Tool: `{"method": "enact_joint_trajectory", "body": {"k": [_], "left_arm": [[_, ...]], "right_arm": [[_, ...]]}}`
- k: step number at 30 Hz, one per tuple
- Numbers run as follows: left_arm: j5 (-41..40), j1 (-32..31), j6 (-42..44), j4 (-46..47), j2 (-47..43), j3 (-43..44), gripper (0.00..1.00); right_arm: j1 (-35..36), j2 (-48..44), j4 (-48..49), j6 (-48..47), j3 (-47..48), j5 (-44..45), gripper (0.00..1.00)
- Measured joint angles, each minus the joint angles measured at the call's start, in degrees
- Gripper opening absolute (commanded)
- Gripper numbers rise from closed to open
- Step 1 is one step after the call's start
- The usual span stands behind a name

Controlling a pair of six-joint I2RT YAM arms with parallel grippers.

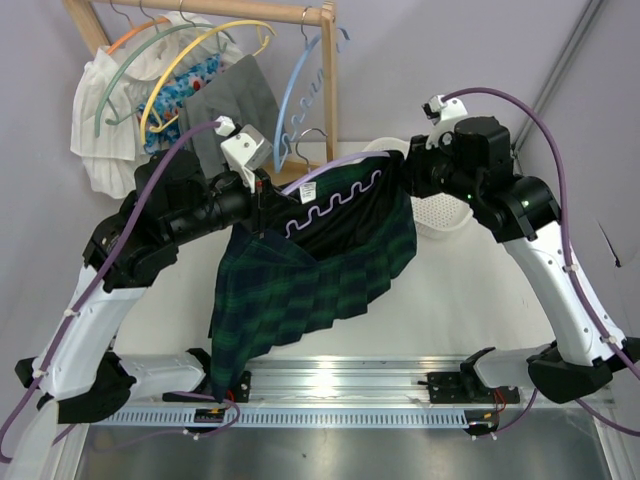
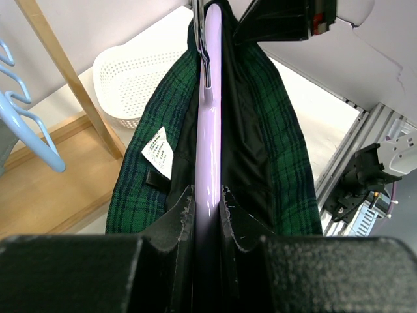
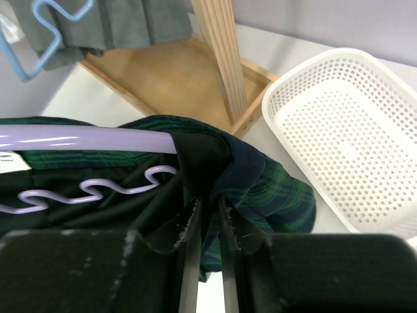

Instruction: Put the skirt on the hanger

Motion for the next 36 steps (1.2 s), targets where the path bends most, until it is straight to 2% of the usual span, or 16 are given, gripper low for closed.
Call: {"method": "enact_joint_trajectory", "body": {"k": [2,7,16,25,32,36], "left_arm": [[0.00,0.00,0.00,-0.02,0.00,-0.02,0.00],[-0.09,0.00,0.00,-0.02,0.00,-0.02,0.00],[-0.96,0.00,-0.13,2.93,0.22,-2.29,0.00],[-2.97,0.00,-0.11,2.73,1.49,-2.80,0.00],[-4.81,0.00,0.11,2.71,1.33,-2.80,0.00],[-5.20,0.00,0.33,2.38,0.79,-2.78,0.00]], "right_arm": [[0.59,0.72,-0.46,-0.63,0.00,0.98,0.00],[1.84,1.55,-1.68,-1.92,1.99,3.91,0.00],[6.32,5.60,-3.34,-7.54,14.97,8.00,0.00],[12.13,7.17,-4.22,-12.79,16.52,12.96,0.00],[12.00,7.76,-8.22,-12.33,16.90,26.91,0.00],[11.45,8.94,-10.29,-10.67,17.81,31.19,0.00]]}}
